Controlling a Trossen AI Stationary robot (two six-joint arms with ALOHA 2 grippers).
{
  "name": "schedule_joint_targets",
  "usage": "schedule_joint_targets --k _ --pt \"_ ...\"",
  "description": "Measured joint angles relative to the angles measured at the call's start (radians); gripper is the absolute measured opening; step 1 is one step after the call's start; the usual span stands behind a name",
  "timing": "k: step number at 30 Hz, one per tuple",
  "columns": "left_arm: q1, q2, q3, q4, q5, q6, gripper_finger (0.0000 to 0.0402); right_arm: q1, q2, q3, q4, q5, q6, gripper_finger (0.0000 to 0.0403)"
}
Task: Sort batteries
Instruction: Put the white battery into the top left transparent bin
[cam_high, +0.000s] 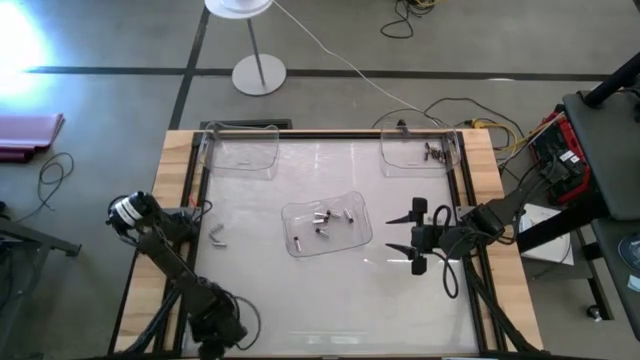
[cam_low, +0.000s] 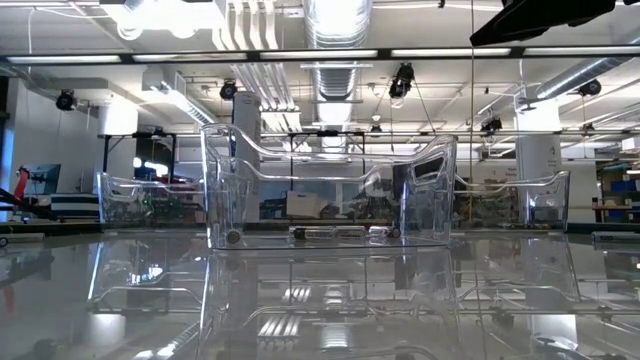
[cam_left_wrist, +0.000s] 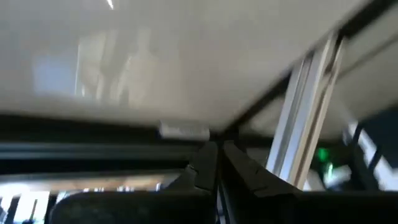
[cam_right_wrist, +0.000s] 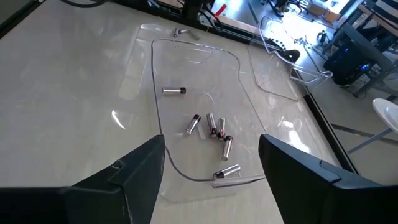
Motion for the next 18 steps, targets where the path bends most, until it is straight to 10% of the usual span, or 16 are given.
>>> schedule_joint_targets --k 18 --pt "-0.030 0.182 -0.010 0.097 0.185 0.128 0.0000 0.000 0.000 -0.027 0.007 0.000 0.000 0.0258"
